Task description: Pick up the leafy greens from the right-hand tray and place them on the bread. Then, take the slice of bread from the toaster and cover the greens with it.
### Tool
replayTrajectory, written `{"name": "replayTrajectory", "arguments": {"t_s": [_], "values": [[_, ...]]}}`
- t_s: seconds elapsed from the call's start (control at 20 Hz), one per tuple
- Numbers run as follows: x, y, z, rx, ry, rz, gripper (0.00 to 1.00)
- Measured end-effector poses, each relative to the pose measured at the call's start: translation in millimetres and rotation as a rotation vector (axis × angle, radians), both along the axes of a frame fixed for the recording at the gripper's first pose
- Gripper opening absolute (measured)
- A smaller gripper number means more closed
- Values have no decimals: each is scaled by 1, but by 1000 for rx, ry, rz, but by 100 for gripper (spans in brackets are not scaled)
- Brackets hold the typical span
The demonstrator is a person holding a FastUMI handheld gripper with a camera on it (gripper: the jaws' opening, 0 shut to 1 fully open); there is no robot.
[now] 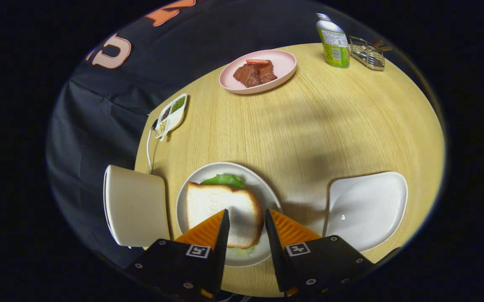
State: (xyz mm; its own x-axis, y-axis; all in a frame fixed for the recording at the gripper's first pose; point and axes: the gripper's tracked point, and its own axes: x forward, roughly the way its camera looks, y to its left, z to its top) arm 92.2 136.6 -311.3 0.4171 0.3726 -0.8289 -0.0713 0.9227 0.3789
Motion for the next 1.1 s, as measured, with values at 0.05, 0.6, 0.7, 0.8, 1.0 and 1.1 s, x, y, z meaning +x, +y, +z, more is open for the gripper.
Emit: {"name": "replayTrajectory", "arguments": {"t_s": [0.05,0.6,0.7,0.8,1.0,1.1], "values": [[0,-6,4,-5,-12,-12,63],[-21,-129,178,-250,-524,-121,99],[-31,-143,223,-254,-639,-147,99],[-44,-152,262,-235,-747,-170,98],[-65,-172,315,-223,-923,-212,99],[-70,-180,330,-203,-987,-231,99]]}}
